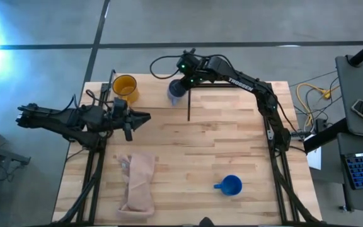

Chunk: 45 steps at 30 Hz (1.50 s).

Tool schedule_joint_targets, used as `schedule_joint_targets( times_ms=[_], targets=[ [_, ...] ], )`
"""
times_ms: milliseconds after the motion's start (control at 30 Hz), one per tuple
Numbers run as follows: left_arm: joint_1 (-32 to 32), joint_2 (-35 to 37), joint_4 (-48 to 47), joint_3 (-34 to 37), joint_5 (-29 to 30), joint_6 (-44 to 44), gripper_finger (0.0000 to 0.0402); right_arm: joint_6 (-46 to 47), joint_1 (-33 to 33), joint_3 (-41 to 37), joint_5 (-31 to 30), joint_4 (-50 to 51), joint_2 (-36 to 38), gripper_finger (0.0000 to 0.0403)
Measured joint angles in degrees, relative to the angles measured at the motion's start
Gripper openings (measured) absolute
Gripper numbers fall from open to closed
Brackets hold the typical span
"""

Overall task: Stack small to large cups/mugs on shelf
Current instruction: Put the light blue mug on the shelf

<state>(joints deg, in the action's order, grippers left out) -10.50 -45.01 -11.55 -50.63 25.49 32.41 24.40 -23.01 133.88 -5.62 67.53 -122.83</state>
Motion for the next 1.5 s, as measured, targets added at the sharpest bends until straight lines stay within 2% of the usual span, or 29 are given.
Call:
schedule_joint_targets(
  times_ms=[500,1500],
  targets=[
    [-0.06,-0.31,-0.12,0.30,-0.07,0.21,0.0059,-0.94,-0.04,-0.02,1.54,-0.10,0.00,0.0032],
    [0.00,-0.53,-1.10,0.30,-0.19,1.81,0.0059,-1.98,-0.33,-0.29,1.52,-3.27,-0.07,0.0034]
  ],
)
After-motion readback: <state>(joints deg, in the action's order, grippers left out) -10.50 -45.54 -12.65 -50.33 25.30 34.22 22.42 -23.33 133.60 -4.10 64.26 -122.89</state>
